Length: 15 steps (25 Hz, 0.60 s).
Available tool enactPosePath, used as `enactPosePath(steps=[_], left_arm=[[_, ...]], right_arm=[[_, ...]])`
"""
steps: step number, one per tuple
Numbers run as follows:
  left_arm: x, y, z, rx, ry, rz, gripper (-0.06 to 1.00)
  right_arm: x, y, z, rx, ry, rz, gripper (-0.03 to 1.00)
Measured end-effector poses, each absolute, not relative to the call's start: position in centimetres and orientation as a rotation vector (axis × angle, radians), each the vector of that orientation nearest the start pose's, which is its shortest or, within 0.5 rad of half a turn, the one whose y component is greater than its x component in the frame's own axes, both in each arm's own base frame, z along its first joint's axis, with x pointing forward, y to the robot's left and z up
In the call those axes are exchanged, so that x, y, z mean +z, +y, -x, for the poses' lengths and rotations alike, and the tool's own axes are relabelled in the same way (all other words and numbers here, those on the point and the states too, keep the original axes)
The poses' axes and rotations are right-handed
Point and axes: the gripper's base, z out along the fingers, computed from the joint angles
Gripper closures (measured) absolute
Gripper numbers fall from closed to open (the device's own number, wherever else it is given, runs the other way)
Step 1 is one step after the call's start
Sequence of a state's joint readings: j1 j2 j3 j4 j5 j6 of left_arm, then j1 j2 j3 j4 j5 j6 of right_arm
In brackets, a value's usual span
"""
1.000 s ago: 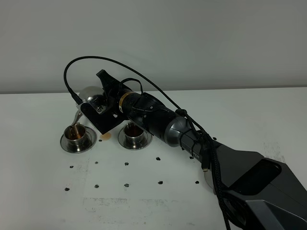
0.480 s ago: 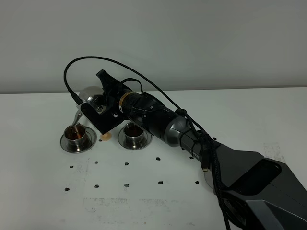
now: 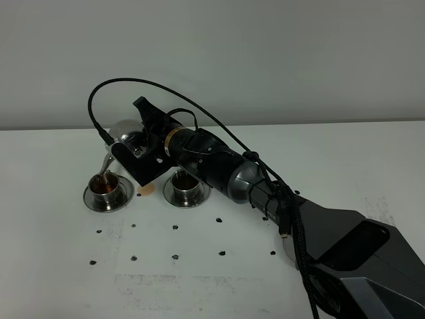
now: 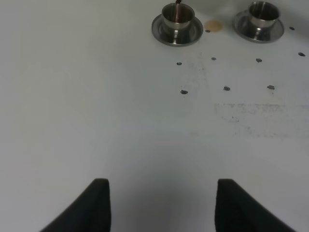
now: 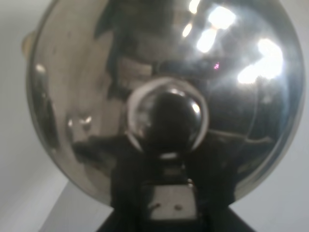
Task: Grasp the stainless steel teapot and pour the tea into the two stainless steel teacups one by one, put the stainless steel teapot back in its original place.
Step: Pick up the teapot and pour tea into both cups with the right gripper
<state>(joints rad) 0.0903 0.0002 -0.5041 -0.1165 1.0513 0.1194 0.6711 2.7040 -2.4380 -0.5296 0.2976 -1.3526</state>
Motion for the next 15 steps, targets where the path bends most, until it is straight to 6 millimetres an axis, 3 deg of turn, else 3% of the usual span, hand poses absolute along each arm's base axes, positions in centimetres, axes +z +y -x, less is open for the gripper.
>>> enactPosePath(steps=[15], left_arm=[[27.96, -0.96, 0.44, -0.007, 2.025, -0.034, 0.41]], right_arm=[[14.65, 36.53, -48.16, -0.884, 0.734, 1.992, 0.76]])
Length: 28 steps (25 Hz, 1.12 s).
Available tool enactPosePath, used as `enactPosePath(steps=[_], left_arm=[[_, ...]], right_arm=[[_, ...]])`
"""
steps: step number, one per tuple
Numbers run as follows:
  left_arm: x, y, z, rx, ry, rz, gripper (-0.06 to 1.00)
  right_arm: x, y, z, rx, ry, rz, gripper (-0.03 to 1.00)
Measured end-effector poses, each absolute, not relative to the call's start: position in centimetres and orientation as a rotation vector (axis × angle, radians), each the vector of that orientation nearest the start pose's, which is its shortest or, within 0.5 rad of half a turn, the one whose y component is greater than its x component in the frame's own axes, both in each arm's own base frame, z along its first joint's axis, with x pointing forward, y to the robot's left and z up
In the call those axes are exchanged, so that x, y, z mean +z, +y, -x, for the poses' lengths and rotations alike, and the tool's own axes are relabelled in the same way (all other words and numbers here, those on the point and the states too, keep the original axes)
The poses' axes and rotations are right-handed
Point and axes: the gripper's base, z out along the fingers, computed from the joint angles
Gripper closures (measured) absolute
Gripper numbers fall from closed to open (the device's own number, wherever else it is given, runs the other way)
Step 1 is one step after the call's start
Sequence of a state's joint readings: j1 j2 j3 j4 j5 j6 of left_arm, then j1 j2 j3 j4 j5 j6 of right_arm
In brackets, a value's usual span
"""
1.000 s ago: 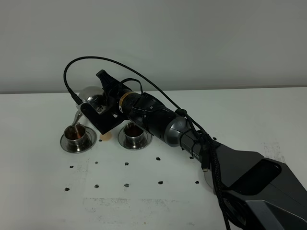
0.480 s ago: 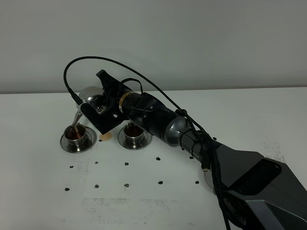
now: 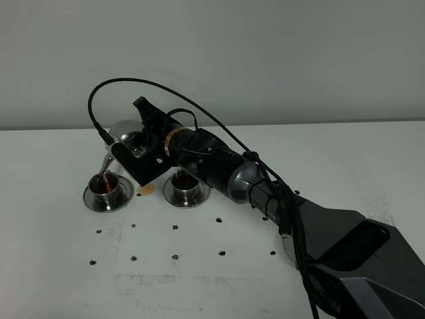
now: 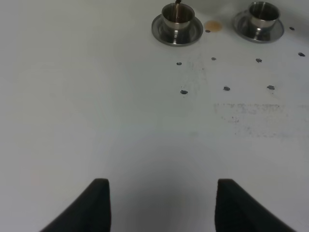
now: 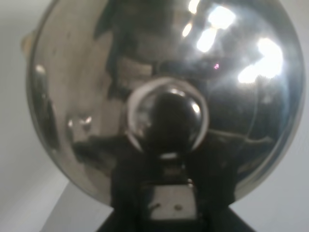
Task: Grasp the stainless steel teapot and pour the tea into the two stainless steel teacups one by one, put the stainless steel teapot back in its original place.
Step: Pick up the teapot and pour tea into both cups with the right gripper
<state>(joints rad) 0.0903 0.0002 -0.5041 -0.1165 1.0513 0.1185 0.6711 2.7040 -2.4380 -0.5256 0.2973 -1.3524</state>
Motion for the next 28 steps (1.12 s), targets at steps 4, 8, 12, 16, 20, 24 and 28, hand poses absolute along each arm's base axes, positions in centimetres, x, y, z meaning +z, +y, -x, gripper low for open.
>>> enactPosePath(steps=[4, 8, 12, 16, 20, 24, 28], left_arm=[[27.96, -0.96, 0.44, -0.007, 2.025, -0.034, 0.41], [27.96, -0.96, 0.44, -0.007, 2.025, -0.034, 0.41], [27.96, -0.96, 0.44, -0.007, 2.025, -0.034, 0.41], [27.96, -0.96, 0.44, -0.007, 2.025, -0.034, 0.41], [27.96, -0.96, 0.44, -0.007, 2.025, -0.034, 0.41], [27.96, -0.96, 0.44, -0.007, 2.025, -0.034, 0.41], [27.96, -0.96, 0.44, -0.007, 2.025, -0.034, 0.41]], right_arm=[[14.65, 36.53, -48.16, -0.884, 0.734, 1.992, 0.76], [14.65, 36.53, -48.16, -0.884, 0.734, 1.992, 0.76], [14.65, 36.53, -48.16, -0.884, 0.734, 1.992, 0.76], [14.65, 36.53, -48.16, -0.884, 0.734, 1.992, 0.76], [14.65, 36.53, -48.16, -0.882, 0.737, 1.990, 0.76], [14.66, 36.53, -48.16, -0.880, 0.740, 1.987, 0.76], [14.65, 36.53, -48.16, -0.877, 0.742, 1.986, 0.76]])
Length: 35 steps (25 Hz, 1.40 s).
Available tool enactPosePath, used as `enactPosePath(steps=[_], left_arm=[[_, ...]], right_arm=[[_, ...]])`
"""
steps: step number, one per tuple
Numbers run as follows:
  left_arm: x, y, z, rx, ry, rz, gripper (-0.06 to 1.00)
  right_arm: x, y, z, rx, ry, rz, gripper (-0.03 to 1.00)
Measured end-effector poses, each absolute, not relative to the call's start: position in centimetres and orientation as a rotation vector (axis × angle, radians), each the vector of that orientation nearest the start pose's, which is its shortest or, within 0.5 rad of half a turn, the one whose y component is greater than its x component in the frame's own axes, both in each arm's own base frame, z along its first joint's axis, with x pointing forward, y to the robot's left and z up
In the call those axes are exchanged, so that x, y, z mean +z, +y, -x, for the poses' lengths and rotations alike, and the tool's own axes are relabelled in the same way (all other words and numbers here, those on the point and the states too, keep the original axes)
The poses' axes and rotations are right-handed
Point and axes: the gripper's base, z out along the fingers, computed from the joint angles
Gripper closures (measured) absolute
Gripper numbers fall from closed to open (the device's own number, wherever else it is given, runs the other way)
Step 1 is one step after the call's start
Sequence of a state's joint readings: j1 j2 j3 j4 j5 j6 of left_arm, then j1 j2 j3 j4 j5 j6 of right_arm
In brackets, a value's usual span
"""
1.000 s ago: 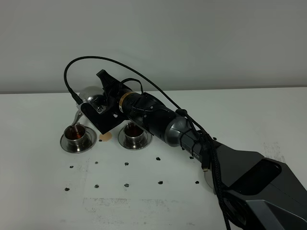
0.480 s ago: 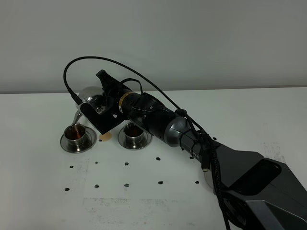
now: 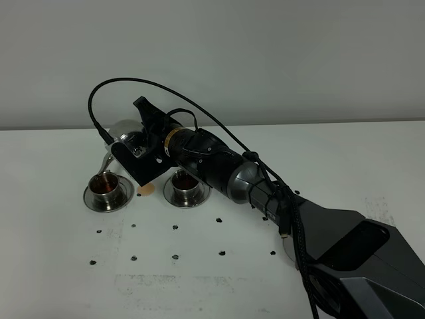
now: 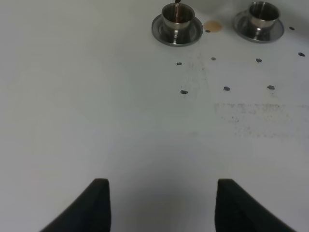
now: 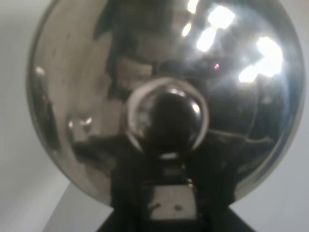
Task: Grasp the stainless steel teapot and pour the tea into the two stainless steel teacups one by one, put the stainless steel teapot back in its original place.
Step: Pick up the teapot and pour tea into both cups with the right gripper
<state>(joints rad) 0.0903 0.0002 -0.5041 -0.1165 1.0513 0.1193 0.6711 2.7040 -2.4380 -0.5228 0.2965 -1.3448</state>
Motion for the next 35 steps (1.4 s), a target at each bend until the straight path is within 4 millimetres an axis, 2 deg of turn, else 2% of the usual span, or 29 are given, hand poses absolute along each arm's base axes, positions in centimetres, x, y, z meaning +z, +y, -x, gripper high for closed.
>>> enactPosePath(steps=[27, 35], left_arm=[[27.96, -0.96, 0.44, -0.007, 2.025, -0.034, 0.41], [27.96, -0.96, 0.44, -0.007, 2.025, -0.034, 0.41]], right_arm=[[14.70, 36.58, -48.16, -0.876, 0.738, 1.980, 0.76], [14.59, 36.69, -48.03, -0.810, 0.798, 1.954, 0.76]])
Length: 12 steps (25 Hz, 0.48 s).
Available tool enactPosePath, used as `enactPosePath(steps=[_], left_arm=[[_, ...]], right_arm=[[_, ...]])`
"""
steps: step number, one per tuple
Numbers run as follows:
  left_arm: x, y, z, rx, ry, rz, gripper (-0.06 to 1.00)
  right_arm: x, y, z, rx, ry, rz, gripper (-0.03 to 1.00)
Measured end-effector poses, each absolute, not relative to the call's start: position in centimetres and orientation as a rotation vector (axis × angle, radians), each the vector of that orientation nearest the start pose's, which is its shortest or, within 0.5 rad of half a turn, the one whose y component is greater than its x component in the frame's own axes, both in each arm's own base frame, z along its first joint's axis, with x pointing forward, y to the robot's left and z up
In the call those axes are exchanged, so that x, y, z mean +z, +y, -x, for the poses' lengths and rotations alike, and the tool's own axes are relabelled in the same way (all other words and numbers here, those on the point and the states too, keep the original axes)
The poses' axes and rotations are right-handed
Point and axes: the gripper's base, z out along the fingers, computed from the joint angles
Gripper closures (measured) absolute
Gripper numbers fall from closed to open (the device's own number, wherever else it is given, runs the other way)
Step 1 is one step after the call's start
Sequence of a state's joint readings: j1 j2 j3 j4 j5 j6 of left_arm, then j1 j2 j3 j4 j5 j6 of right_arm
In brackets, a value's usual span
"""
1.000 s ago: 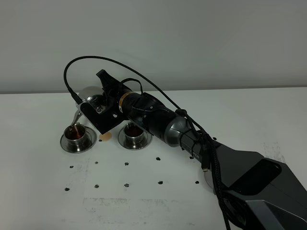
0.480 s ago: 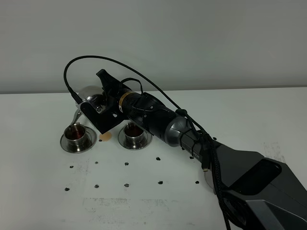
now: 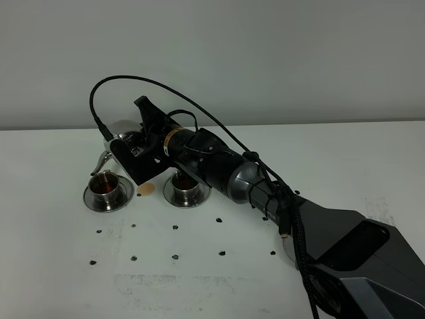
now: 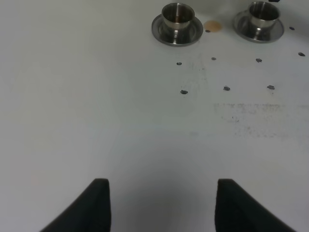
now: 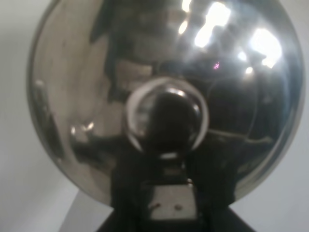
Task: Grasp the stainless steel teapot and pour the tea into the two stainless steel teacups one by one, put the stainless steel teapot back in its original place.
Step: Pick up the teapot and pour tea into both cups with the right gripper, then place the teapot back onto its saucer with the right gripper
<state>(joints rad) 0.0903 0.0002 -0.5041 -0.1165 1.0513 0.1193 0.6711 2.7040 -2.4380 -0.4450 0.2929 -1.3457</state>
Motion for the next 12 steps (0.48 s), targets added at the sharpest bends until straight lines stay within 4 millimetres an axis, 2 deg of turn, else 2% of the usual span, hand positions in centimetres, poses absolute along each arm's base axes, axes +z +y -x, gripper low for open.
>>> enactPosePath(steps=[12], left_arm=[[27.96, -0.96, 0.44, -0.007, 2.025, -0.034, 0.41]], right_arm=[[14.13, 36.59, -47.63, -0.672, 0.953, 1.953, 0.76]])
